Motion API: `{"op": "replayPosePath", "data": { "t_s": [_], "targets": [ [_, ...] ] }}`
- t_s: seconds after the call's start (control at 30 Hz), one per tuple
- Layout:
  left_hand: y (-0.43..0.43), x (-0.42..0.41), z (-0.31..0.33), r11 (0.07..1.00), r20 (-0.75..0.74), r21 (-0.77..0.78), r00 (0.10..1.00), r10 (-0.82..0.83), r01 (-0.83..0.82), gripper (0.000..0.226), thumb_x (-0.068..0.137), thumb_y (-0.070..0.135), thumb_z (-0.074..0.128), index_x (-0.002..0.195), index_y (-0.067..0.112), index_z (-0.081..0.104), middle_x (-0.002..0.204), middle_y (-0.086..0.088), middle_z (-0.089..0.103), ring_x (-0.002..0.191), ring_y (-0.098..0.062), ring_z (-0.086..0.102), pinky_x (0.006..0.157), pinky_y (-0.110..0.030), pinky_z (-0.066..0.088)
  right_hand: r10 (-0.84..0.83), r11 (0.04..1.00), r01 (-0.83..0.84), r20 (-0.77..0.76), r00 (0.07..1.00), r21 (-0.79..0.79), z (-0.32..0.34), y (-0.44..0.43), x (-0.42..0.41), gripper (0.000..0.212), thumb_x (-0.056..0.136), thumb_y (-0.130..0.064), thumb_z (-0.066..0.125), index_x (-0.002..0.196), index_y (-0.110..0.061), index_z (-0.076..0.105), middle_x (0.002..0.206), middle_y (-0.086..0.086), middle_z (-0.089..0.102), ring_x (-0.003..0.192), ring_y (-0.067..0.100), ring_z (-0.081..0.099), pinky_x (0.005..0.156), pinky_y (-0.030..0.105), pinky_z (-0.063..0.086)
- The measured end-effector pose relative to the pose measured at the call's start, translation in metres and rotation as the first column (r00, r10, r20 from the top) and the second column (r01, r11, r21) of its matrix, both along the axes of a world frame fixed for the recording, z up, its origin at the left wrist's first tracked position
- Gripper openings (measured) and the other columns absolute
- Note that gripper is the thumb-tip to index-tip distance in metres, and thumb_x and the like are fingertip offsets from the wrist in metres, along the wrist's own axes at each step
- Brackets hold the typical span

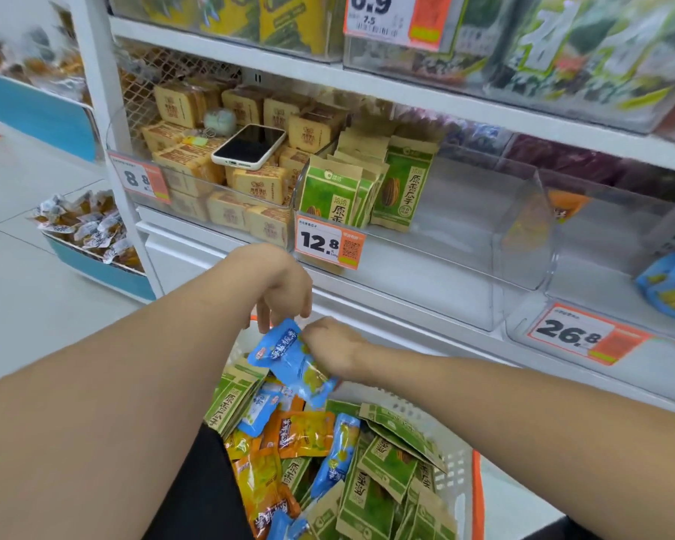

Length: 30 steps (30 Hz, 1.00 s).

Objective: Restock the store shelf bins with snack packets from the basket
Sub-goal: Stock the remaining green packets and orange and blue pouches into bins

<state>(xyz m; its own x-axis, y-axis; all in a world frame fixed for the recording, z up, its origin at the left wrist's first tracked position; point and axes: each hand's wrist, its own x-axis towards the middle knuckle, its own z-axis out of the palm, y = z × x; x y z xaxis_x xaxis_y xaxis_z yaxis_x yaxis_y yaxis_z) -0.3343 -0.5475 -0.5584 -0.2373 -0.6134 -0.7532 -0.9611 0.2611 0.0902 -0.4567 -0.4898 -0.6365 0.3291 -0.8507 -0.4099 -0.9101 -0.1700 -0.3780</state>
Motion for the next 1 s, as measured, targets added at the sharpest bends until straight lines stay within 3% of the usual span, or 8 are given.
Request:
{"op": "replayPosePath", "data": {
  "t_s": [0.13,0.27,0.5,0.6,0.7,0.8,0.93,1.0],
  "targets": [
    [0.011,-0.004,0.016,0.974,-0.129,-0.092,0.973,0.194,-0.206,0.038,0.101,0.005,0.037,0.125,-0.004,0.064,0.112,-0.019,0.073,0.092,-0.034,0.078,0.085,-0.059,0.062,-0.217,0.939,0.289,0.332,0.918,-0.185,0.014,0.024,-0.017,0.023,0.097,-0.020,0.029,0.087,-0.013,0.049,0.090,0.008,0.050,0.086,0.026,0.045,0.074,0.034,0.036],
    [0.018,-0.010,0.031,0.905,-0.421,-0.128,0.849,0.320,-0.405,0.039,0.110,0.034,0.045,0.110,-0.001,0.063,0.095,-0.020,0.077,0.076,-0.029,0.079,0.071,-0.041,0.065,-0.354,0.838,0.537,0.651,0.671,-0.097,0.019,0.044,-0.030,0.015,0.101,-0.025,0.037,0.096,-0.019,0.048,0.093,0.001,0.057,0.092,0.025,0.052,0.073,0.040,0.039],
    [0.030,-0.024,0.042,0.861,-0.721,-0.160,0.652,0.232,-0.483,0.030,0.102,0.048,0.062,0.093,0.021,0.073,0.092,-0.007,0.075,0.071,-0.020,0.072,0.056,-0.028,0.057,-0.350,0.790,0.610,0.775,0.526,-0.057,0.033,0.056,-0.051,0.004,0.095,-0.031,0.040,0.099,-0.029,0.042,0.094,0.007,0.060,0.087,0.028,0.058,0.076,0.046,0.051],
    [0.032,-0.036,0.046,0.839,-0.769,-0.206,0.614,0.180,-0.504,0.038,0.102,0.048,0.063,0.096,0.013,0.076,0.084,-0.005,0.071,0.067,-0.019,0.069,0.051,-0.026,0.053,-0.325,0.769,0.631,0.790,0.520,-0.099,0.044,0.056,-0.059,0.008,0.095,-0.032,0.045,0.101,-0.027,0.044,0.093,0.005,0.063,0.087,0.027,0.060,0.081,0.053,0.053],
    [0.034,-0.056,0.052,0.791,-0.867,-0.220,0.485,0.109,-0.571,0.051,0.106,0.045,0.057,0.091,-0.002,0.072,0.071,-0.012,0.062,0.055,-0.021,0.061,0.046,-0.026,0.051,-0.311,0.715,0.676,0.784,0.537,-0.179,0.069,0.049,-0.070,0.037,0.081,-0.045,0.066,0.109,-0.030,0.047,0.096,-0.004,0.067,0.091,0.020,0.066,0.080,0.047,0.058],
    [0.035,-0.081,0.058,0.722,-0.940,-0.213,0.340,0.033,-0.658,0.065,0.110,0.047,0.043,0.081,-0.005,0.067,0.067,-0.020,0.066,0.051,-0.031,0.066,0.050,-0.039,0.058,-0.311,0.658,0.736,0.834,0.456,-0.157,0.098,0.040,-0.090,0.071,0.059,-0.053,0.084,0.116,-0.039,0.043,0.094,-0.008,0.071,0.087,0.011,0.071,0.080,0.045,0.061],
    [0.041,-0.121,0.064,0.727,-0.990,-0.101,0.138,-0.008,-0.680,0.056,0.113,0.041,0.033,0.094,0.005,0.072,0.076,-0.019,0.075,0.060,-0.031,0.074,0.051,-0.042,0.060,-0.323,0.490,0.848,0.862,0.391,-0.201,0.126,0.034,-0.133,0.071,0.060,-0.058,0.084,0.118,-0.041,0.046,0.091,-0.010,0.067,0.093,0.014,0.069,0.079,0.044,0.061],
    [0.045,-0.143,0.063,0.731,-0.991,-0.125,0.125,-0.054,-0.671,0.044,0.112,0.036,0.035,0.103,0.014,0.071,0.083,-0.015,0.077,0.067,-0.028,0.075,0.053,-0.038,0.058,-0.350,0.387,0.903,0.876,0.332,-0.187,0.132,0.032,-0.159,0.060,0.067,-0.057,0.083,0.113,-0.037,0.049,0.095,-0.012,0.064,0.100,0.017,0.067,0.082,0.042,0.060]
  ]
}}
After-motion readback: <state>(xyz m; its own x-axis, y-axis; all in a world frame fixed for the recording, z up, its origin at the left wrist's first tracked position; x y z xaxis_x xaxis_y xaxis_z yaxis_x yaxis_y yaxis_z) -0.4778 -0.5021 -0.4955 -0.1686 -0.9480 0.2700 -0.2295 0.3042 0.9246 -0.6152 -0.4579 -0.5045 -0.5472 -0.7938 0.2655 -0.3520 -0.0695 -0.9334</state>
